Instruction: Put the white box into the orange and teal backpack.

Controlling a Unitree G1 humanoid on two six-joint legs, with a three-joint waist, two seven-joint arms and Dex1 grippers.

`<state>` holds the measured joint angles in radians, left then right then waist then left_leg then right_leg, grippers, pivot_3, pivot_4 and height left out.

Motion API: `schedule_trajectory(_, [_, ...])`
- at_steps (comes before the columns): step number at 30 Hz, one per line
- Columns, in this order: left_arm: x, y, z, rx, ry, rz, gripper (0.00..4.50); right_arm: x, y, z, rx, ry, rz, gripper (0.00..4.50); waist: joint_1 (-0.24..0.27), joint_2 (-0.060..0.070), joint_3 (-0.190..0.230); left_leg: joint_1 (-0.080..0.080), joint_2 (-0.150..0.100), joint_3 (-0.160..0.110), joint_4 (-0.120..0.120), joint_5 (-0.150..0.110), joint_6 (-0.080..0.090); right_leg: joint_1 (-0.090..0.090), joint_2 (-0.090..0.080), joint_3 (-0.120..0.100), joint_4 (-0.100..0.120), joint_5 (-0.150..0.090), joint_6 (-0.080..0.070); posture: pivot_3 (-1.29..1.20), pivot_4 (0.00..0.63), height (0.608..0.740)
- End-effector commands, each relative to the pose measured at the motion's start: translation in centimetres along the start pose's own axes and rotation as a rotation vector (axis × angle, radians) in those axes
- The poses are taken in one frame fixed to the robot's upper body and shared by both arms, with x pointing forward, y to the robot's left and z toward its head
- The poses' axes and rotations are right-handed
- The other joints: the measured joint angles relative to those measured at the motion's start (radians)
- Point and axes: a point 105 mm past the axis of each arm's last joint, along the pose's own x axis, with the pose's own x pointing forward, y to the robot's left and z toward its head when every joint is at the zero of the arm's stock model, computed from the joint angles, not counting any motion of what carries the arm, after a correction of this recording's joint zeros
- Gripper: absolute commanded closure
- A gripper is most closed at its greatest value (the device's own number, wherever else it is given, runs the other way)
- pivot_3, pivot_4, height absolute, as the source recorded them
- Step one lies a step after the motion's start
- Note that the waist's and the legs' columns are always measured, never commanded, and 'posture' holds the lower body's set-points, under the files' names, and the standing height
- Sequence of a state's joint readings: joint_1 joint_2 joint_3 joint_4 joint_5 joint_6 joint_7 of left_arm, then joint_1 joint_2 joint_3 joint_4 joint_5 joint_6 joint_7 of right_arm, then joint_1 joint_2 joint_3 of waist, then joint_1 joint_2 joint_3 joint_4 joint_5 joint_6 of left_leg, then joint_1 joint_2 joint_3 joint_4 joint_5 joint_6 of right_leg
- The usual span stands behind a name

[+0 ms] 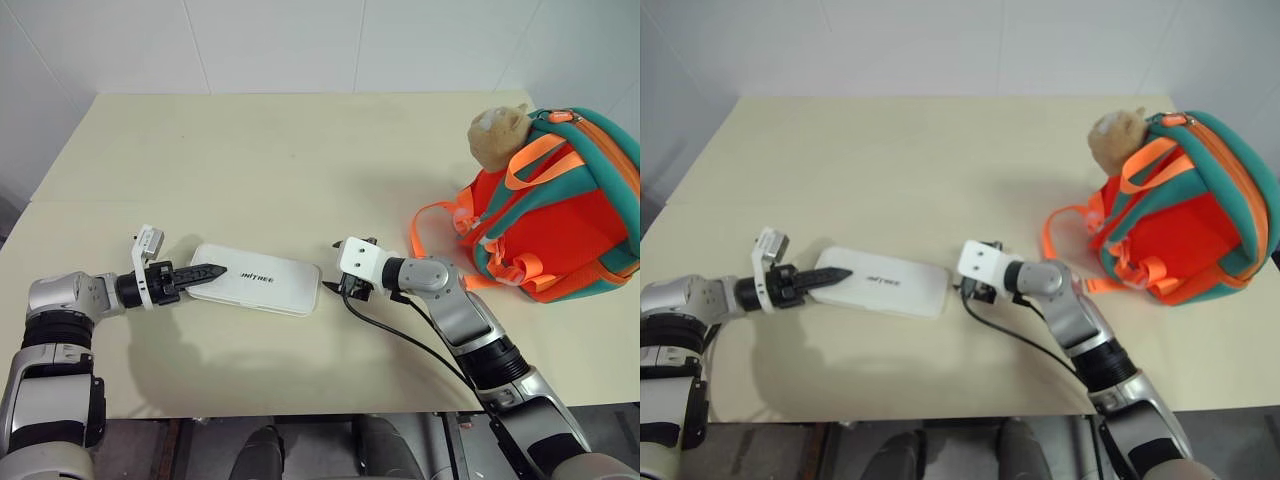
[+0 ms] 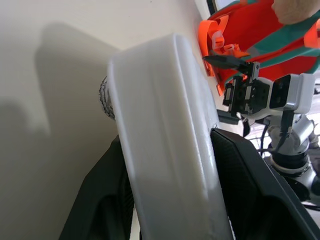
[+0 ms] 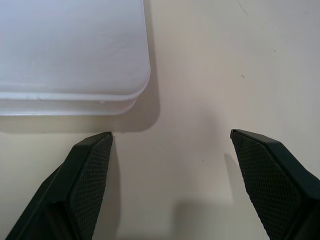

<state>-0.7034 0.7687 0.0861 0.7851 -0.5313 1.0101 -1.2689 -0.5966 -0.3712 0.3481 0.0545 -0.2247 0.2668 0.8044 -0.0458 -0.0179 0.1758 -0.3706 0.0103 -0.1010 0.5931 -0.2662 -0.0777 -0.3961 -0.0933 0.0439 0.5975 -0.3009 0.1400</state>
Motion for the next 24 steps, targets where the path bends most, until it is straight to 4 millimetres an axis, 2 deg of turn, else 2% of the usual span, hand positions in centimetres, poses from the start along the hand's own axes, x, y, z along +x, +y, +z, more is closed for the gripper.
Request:
schedule_trajectory(1, [-0.4, 0.9, 0.5, 0.013, 0.001, 0.123, 2.62, -0.4, -0.8, 0.6, -0.027, -0.013, -0.024, 0.0, 0.001, 0.0, 0.0, 0.0, 0.0, 0.0, 0.0, 0.0, 0.0, 0.0, 0.0, 0.0, 0.0, 0.0, 0.0, 0.0, 0.15, 0.74])
schedule_trajectory(18, [-0.8, -0.9, 2.5, -0.1, -0.205, 0.069, 2.62, -3.0, -2.9, -0.4, 0.018, 0.017, -0.122, 0.0, 0.007, -0.004, 0.004, -0.001, 0.0, 0.0, 0.001, 0.0, -0.001, -0.001, 0.0, 0.0, 0.002, 0.0, 0.0, 0.0, 0.15, 0.74])
schedule_trajectory(21, [-0.8, -2.0, 3.7, -0.108, -0.288, 0.012, 2.62, -3.7, -3.6, -0.7, 0.044, 0.026, -0.172, 0.0, 0.012, -0.005, 0.005, -0.001, 0.0, 0.0, 0.001, 0.0, -0.001, -0.001, 0.0, 0.0, 0.004, 0.0, 0.0, 0.0, 0.15, 0.74])
schedule_trajectory(24, [-0.2, -2.4, 3.2, -0.106, -0.268, 0.012, 2.62, -4.0, -3.6, -1.0, 0.046, 0.038, -0.181, 0.0, 0.016, -0.007, 0.006, -0.002, 0.0, 0.0, 0.001, 0.001, -0.002, -0.002, 0.0, 0.0, 0.004, 0.0, 0.0, 0.0, 0.15, 0.74])
